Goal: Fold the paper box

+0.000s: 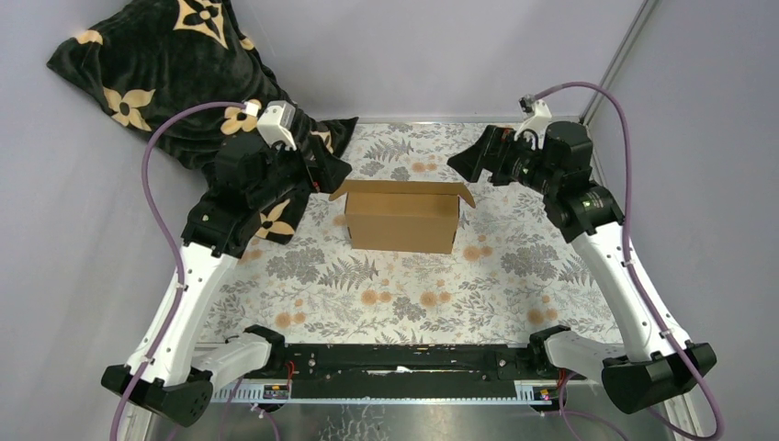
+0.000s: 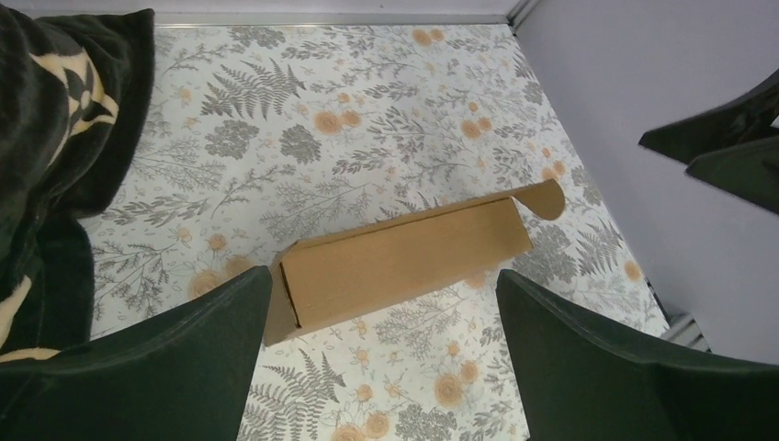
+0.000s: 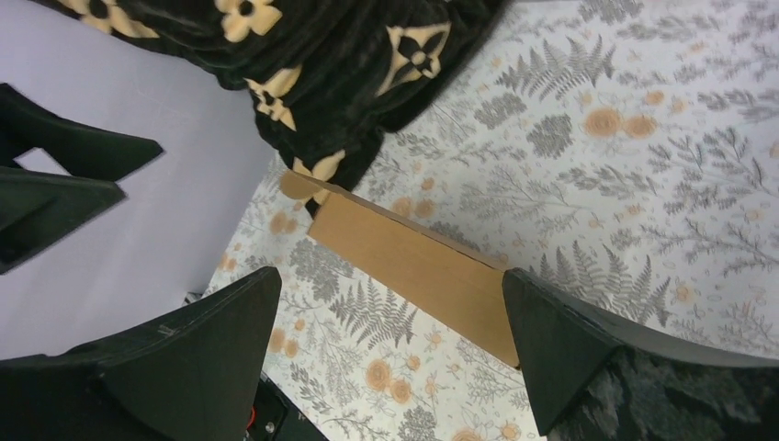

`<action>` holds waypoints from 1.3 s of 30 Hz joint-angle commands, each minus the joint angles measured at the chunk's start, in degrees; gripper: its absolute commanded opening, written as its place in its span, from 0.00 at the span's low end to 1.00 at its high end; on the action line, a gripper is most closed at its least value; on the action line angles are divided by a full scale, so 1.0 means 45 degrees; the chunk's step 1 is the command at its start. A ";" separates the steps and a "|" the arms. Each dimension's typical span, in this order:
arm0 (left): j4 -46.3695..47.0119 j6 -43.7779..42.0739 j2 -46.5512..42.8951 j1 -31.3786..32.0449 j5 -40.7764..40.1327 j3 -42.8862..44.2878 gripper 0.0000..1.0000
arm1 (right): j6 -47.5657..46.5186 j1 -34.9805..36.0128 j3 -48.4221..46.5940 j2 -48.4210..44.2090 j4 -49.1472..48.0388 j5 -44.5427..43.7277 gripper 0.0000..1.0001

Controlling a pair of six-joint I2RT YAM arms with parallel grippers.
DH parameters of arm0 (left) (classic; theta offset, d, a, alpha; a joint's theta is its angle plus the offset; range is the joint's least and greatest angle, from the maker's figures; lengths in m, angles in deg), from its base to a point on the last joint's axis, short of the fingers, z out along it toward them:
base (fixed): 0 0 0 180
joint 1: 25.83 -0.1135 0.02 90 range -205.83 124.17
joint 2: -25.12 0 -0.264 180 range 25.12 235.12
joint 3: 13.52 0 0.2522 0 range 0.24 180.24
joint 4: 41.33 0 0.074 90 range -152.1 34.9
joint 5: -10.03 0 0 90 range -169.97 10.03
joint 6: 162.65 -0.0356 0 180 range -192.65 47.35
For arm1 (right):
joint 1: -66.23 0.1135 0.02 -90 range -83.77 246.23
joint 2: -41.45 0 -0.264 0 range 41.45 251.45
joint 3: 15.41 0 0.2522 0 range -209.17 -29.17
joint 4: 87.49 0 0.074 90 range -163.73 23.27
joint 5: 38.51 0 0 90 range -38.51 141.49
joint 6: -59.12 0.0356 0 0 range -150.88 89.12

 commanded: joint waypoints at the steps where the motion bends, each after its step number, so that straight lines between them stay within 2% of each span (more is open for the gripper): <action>1: 0.0152 0.0390 -0.0505 -0.0058 0.1142 -0.0158 0.99 | -0.0504 0.0047 -0.1521 -0.0492 0.0677 0.0628 1.00; 5: 0.0675 0.0693 -0.0535 -0.0039 0.2447 -0.0236 0.99 | -0.1244 0.0048 -0.0745 -0.1595 0.1247 -0.0499 1.00; 13: -0.0321 0.0094 -0.0906 -0.0040 0.0716 -0.0215 0.99 | -0.3029 0.0066 0.1044 -0.2487 0.1991 -0.1654 0.99; 15: -0.0237 -0.0060 -0.1224 -0.0039 0.0227 -0.0605 0.99 | -0.3425 0.0067 0.1295 -0.2568 0.2099 -0.1924 0.87; 19: 0.0364 -0.0480 -0.1341 0.0087 -0.0668 -0.1630 0.96 | -0.4069 0.0067 0.1671 -0.2342 0.2352 -0.2765 0.78; 23: 0.1873 -0.1033 -0.1497 0.0227 -0.1548 -0.3101 0.96 | -0.4208 0.0114 0.2053 -0.2020 0.1656 -0.2876 0.74; 29: 0.3885 -0.2539 -0.1435 0.0235 -0.2156 -0.4341 0.97 | -0.4711 0.0334 0.2599 -0.1620 0.0209 -0.2968 0.61; 34: 0.4487 -0.3623 -0.0954 0.0229 -0.1772 -0.4306 0.97 | -0.5258 0.0838 0.2462 -0.0876 -0.0199 -0.2782 0.51; 39: 0.4372 -0.4147 -0.0385 0.0235 -0.1465 -0.4053 0.97 | -0.5628 0.1250 0.2371 -0.0261 -0.0263 -0.3218 0.49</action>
